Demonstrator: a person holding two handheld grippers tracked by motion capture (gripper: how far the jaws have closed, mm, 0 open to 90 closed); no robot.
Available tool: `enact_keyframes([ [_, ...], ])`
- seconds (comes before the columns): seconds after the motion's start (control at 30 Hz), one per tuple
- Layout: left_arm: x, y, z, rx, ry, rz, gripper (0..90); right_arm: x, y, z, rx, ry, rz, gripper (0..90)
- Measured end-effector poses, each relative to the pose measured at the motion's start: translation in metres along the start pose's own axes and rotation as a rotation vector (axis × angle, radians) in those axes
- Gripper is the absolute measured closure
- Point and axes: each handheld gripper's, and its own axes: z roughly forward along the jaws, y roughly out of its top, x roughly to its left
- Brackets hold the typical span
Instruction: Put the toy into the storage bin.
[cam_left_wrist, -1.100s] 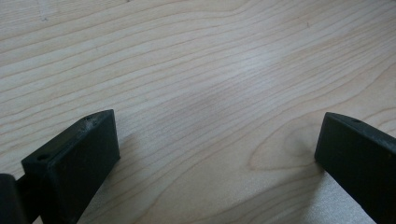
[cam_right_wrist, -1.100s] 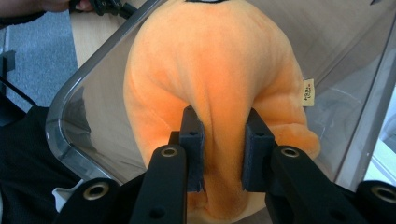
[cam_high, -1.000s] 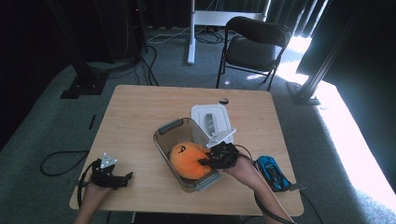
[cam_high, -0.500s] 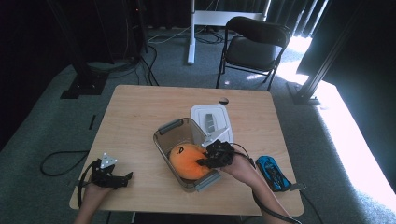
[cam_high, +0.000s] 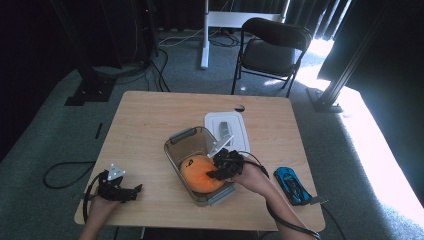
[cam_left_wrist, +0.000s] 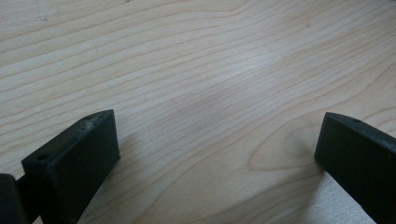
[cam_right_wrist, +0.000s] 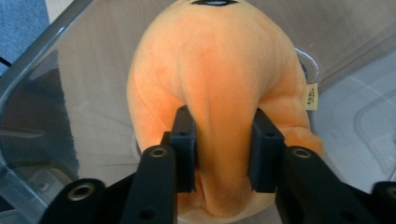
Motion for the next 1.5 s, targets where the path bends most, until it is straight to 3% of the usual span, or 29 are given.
enact_keyframes([
  [0.33,0.0,0.0,0.0,0.0,-0.003,0.001,0.2,0.003,0.001,0.001,0.02,0.012,0.01,47.5],
  [0.53,0.0,0.0,0.0,-0.001,-0.004,0.002,0.2,0.001,-0.001,-0.002,0.004,0.022,0.038,38.3],
  [0.7,-0.001,0.0,0.0,-0.001,-0.007,0.002,0.2,-0.002,-0.004,-0.014,-0.074,0.059,0.071,32.8],
  [1.0,-0.001,0.0,0.0,0.0,-0.006,0.002,0.2,-0.009,-0.016,-0.035,-0.183,0.056,0.122,14.4],
  [1.5,-0.001,0.0,0.0,-0.001,-0.007,0.002,0.2,-0.022,-0.045,-0.063,-0.248,-0.012,0.196,16.6],
])
